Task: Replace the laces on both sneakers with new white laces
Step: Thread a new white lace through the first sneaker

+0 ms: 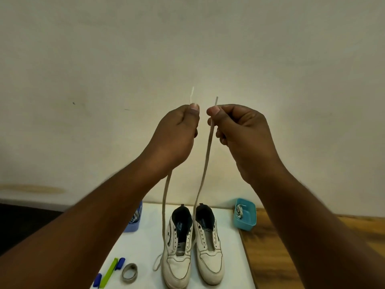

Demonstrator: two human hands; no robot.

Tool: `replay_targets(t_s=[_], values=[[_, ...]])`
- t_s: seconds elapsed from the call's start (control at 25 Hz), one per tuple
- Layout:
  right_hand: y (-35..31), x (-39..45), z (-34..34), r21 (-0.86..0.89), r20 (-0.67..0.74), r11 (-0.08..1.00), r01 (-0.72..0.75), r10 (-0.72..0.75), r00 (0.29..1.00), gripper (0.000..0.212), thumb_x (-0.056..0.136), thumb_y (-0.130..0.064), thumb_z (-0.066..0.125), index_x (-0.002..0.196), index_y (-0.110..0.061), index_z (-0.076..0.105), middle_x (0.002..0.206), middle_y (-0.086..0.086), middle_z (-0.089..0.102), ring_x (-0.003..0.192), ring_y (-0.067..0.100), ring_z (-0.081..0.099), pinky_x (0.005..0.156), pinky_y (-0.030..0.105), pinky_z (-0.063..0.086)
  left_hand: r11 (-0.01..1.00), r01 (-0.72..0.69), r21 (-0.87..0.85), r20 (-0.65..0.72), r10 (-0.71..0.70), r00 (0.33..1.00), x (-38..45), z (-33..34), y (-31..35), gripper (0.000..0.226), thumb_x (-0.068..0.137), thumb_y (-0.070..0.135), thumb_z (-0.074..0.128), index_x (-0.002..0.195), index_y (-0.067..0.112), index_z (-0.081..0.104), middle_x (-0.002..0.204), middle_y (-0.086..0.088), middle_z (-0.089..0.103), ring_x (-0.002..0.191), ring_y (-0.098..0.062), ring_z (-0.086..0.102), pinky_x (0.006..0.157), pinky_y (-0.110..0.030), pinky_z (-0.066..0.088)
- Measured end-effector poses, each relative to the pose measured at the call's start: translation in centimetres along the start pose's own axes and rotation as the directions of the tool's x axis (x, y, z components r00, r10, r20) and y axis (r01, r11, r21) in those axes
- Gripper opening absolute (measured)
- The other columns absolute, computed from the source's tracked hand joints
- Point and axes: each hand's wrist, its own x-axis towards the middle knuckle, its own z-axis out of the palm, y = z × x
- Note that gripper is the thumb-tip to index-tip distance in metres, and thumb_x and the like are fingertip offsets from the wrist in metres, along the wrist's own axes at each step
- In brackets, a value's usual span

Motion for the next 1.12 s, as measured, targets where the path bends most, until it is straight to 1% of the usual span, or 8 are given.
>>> replay_targets(t_s=[0.12, 0.24, 0.36, 0.52, 0.64, 0.92, 1.04, 1.12], values=[[0.4, 0.0, -0.3, 0.071, 0.016, 0.991, -0.115, 0.115, 0.993, 0.018, 0.098, -0.028, 0.068, 0.099, -0.015, 0.08, 0.081, -0.002, 0.073, 0.067, 0.008, 0.052, 0.064, 0.023, 0.046, 0.993, -0.095, 0.072, 0.05, 0.091, 0.995, 0.0, 0.3, -0.6, 0.044, 0.11, 0.041, 0.031, 0.087, 0.012, 0.055, 0.074, 0.001, 0.052, 0.067, -0.008, 0.049, 0.066, -0.029, 0.042], [0.8, 0.2, -0.4, 0.098, 0.017, 0.987, -0.129, 0.128, 0.992, 0.016, 0.099, -0.027, 0.068, 0.098, -0.018, 0.081, 0.078, -0.001, 0.069, 0.067, 0.009, 0.049, 0.063, 0.024, 0.045, 0.979, -0.179, 0.094, 0.141, 0.165, 0.976, -0.1, 0.6, -1.0, 0.042, 0.11, 0.04, 0.031, 0.09, 0.015, 0.058, 0.077, -0.004, 0.057, 0.07, -0.014, 0.052, 0.069, -0.036, 0.046], [1.1, 0.4, -0.6, 0.146, 0.051, 0.975, -0.165, 0.159, 0.986, 0.016, 0.099, -0.027, 0.067, 0.098, -0.019, 0.081, 0.08, 0.002, 0.065, 0.067, 0.01, 0.047, 0.061, 0.025, 0.043, 0.975, -0.196, 0.108, 0.171, 0.176, 0.969, -0.2, 1.0, -1.4, 0.042, 0.11, 0.04, 0.031, 0.092, 0.015, 0.06, 0.08, -0.007, 0.061, 0.071, -0.016, 0.055, 0.071, -0.039, 0.049], [1.4, 0.5, -0.6, 0.201, 0.09, 0.961, -0.189, 0.174, 0.981, 0.016, 0.099, -0.026, 0.067, 0.1, -0.017, 0.08, 0.087, 0.012, 0.058, 0.067, 0.011, 0.043, 0.058, 0.023, 0.041, 0.979, -0.181, 0.096, 0.172, 0.163, 0.972, -0.2, 1.3, -1.7, 0.042, 0.11, 0.041, 0.031, 0.091, 0.016, 0.059, 0.074, 0.0, 0.058, 0.062, -0.005, 0.048, 0.067, -0.035, 0.046], [1.6, 0.4, -0.4, 0.192, 0.095, 0.962, -0.193, 0.178, 0.979, 0.016, 0.099, -0.024, 0.067, 0.1, -0.016, 0.08, 0.08, 0.007, 0.059, 0.066, 0.01, 0.045, 0.06, 0.024, 0.042, 0.978, -0.192, 0.077, 0.157, 0.178, 0.971, -0.2, 1.3, -2.0, 0.043, 0.11, 0.04, 0.031, 0.093, 0.013, 0.061, 0.079, -0.005, 0.062, 0.066, -0.013, 0.053, 0.068, -0.036, 0.047], [2.1, 0.4, 0.0, 0.189, 0.107, 0.959, -0.211, 0.193, 0.975, 0.017, 0.098, -0.025, 0.066, 0.1, -0.015, 0.079, 0.07, -0.003, 0.06, 0.07, 0.013, 0.048, 0.068, 0.029, 0.044, 0.972, -0.222, 0.074, 0.198, 0.204, 0.959, 0.2, 1.1, -2.6, 0.043, 0.109, 0.04, 0.032, 0.087, 0.014, 0.058, 0.069, 0.004, 0.054, 0.061, -0.004, 0.047, 0.065, -0.027, 0.042], [2.2, 0.6, 0.3, 0.169, 0.133, 0.968, -0.183, 0.162, 0.978, 0.018, 0.101, -0.022, 0.061, 0.096, -0.013, 0.076, 0.075, 0.001, 0.064, 0.073, 0.017, 0.057, 0.071, 0.032, 0.051, 0.979, -0.201, -0.007, 0.237, 0.197, 0.951, 0.1, 1.2, -2.7, 0.039, 0.109, 0.039, 0.034, 0.085, 0.023, 0.06, 0.066, 0.012, 0.057, 0.061, 0.0, 0.051, 0.063, -0.018, 0.043], [2.0, 0.7, 0.4, 0.161, 0.118, 0.972, -0.171, 0.153, 0.981, 0.019, 0.103, -0.024, 0.06, 0.092, -0.018, 0.074, 0.08, -0.001, 0.065, 0.079, 0.017, 0.059, 0.073, 0.032, 0.053, 0.984, -0.174, -0.029, 0.272, 0.175, 0.946, -0.4, 1.3, -3.3, 0.034, 0.107, 0.041, 0.039, 0.089, 0.022, 0.061, 0.065, 0.012, 0.059, 0.059, -0.001, 0.053, 0.062, -0.02, 0.046]])
